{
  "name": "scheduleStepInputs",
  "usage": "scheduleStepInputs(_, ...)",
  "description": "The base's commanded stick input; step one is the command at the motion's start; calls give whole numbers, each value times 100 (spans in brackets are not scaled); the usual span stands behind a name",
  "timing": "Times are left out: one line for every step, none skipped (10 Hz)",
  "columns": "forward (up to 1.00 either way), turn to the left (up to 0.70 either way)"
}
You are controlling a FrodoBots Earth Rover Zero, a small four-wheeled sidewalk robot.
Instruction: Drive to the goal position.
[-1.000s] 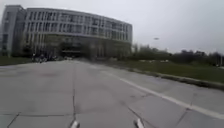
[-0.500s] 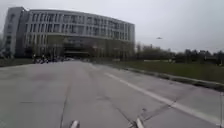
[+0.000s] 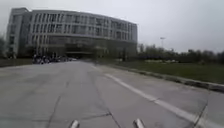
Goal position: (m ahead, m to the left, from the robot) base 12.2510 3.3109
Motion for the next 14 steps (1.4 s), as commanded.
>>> scheduleStepInputs(100, 3)
scheduleStepInputs(100, 3)
scheduleStepInputs(100, 3)
scheduleStepInputs(100, 3)
scheduleStepInputs(100, 3)
scheduleStepInputs(100, 3)
scheduleStepInputs(100, 3)
scheduleStepInputs(100, 3)
scheduleStepInputs(100, 3)
scheduleStepInputs(100, 3)
scheduleStepInputs(100, 3)
scheduleStepInputs(100, 3)
scheduleStepInputs(100, 3)
scheduleStepInputs(0, 0)
